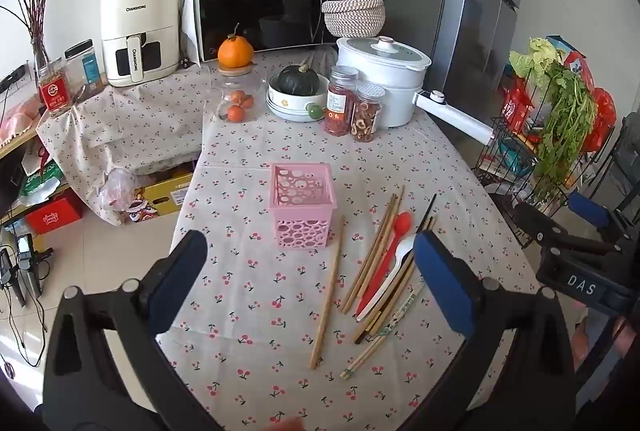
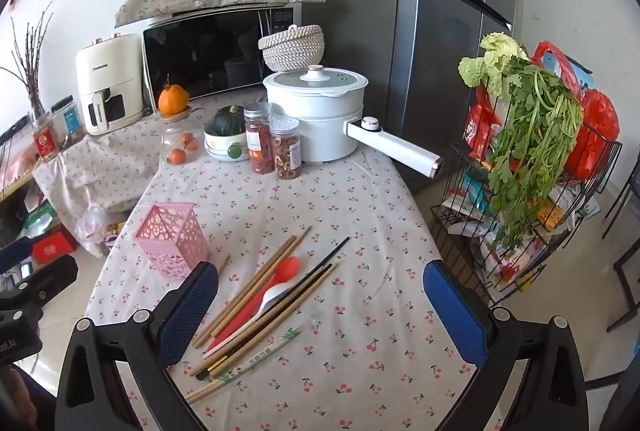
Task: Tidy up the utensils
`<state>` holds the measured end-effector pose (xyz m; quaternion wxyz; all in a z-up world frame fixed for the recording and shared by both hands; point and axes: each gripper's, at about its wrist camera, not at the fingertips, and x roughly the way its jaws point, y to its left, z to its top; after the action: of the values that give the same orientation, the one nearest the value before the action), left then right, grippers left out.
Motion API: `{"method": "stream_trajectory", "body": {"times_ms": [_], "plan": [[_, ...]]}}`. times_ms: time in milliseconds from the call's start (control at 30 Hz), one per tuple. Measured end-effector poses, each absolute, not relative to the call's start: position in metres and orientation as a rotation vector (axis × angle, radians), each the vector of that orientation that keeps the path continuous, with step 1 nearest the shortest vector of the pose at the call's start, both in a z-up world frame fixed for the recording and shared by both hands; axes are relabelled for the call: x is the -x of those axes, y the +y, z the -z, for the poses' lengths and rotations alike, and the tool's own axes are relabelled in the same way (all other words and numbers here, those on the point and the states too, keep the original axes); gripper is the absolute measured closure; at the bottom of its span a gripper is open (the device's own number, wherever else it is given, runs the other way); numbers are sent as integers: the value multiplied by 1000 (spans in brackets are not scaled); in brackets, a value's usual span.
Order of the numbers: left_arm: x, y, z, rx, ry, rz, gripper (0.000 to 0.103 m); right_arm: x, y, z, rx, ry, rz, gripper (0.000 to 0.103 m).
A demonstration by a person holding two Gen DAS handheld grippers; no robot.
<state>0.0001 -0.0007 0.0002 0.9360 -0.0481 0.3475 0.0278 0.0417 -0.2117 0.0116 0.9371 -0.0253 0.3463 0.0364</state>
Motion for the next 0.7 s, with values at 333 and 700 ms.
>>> {"method": "stream_trajectory", "body": {"times_ms": [333,700], "plan": [[-1,-2,-1,96,708,-59,1,-43,-214,-6,53,703,-75,0],[-5,-8,-5,98,718,-53,1,-41,-210,-10,61,692,-79,0]]}}
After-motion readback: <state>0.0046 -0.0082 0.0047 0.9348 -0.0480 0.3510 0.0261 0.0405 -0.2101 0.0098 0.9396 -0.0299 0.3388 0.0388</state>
